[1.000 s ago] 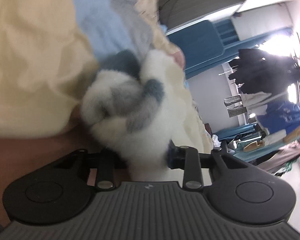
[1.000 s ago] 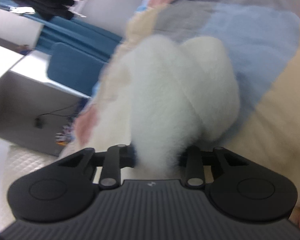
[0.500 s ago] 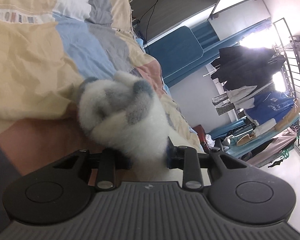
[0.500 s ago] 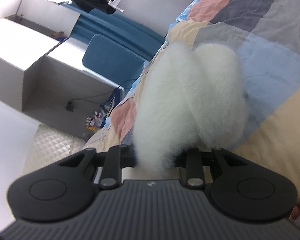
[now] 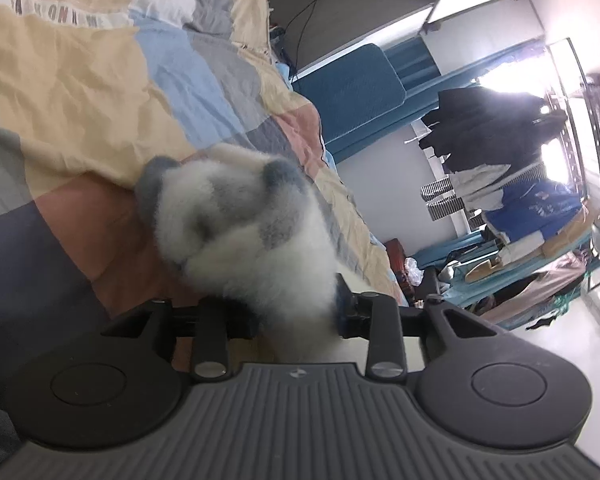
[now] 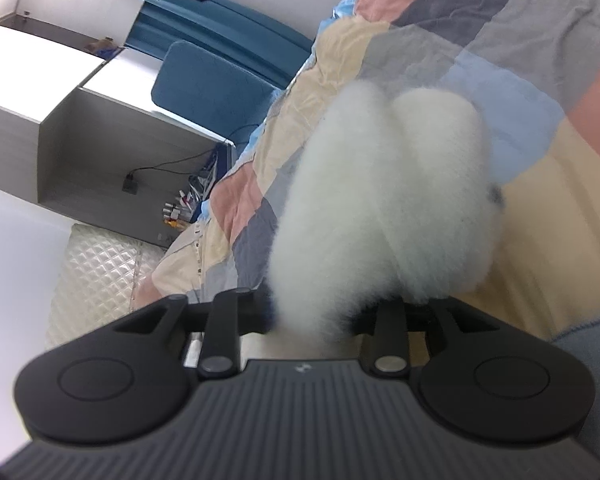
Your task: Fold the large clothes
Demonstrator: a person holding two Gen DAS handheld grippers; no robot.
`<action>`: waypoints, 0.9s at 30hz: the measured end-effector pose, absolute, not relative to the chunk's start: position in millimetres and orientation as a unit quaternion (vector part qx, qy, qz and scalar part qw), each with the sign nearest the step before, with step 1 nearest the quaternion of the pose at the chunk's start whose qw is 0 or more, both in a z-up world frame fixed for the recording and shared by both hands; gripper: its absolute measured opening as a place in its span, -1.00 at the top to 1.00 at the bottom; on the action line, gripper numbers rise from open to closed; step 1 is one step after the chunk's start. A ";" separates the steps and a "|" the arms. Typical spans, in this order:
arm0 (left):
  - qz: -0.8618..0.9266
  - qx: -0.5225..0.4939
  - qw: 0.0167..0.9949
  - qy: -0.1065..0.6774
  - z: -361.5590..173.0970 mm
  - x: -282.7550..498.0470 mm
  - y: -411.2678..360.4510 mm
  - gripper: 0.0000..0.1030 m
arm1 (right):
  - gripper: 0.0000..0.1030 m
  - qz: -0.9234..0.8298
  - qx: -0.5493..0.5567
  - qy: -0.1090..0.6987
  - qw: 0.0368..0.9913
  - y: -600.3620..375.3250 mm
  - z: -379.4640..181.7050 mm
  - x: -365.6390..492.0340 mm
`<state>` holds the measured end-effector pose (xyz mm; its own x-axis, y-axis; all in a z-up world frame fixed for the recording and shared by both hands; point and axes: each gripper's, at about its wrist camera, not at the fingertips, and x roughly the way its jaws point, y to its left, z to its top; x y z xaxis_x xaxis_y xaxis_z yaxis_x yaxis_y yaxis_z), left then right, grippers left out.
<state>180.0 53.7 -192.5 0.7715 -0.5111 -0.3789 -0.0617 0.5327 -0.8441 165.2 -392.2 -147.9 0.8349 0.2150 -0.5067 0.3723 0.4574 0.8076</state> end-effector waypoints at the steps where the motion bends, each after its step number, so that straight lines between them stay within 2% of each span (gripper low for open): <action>1: -0.143 -0.468 0.816 0.307 -192.1 183.4 54.2 0.05 | 0.17 -0.048 0.523 0.281 0.803 -393.5 -148.7 167.5; 3: -0.152 -0.469 0.815 0.305 -188.8 191.5 53.2 -0.15 | -0.10 -0.048 0.531 0.276 0.799 -395.9 -149.3 173.2; 5: -0.160 -0.462 0.818 0.302 -183.4 200.7 50.1 -0.23 | -0.14 -0.048 0.533 0.276 0.798 -396.9 -149.8 180.8; 16: -0.152 -0.419 0.848 0.286 -163.3 278.9 36.3 -0.25 | -0.14 -0.036 0.512 0.276 0.813 -398.5 -142.8 241.4; 27: -0.123 -0.364 0.882 0.274 -198.4 357.9 26.0 -0.25 | -0.09 -0.043 0.450 0.296 0.841 -392.6 -173.1 318.7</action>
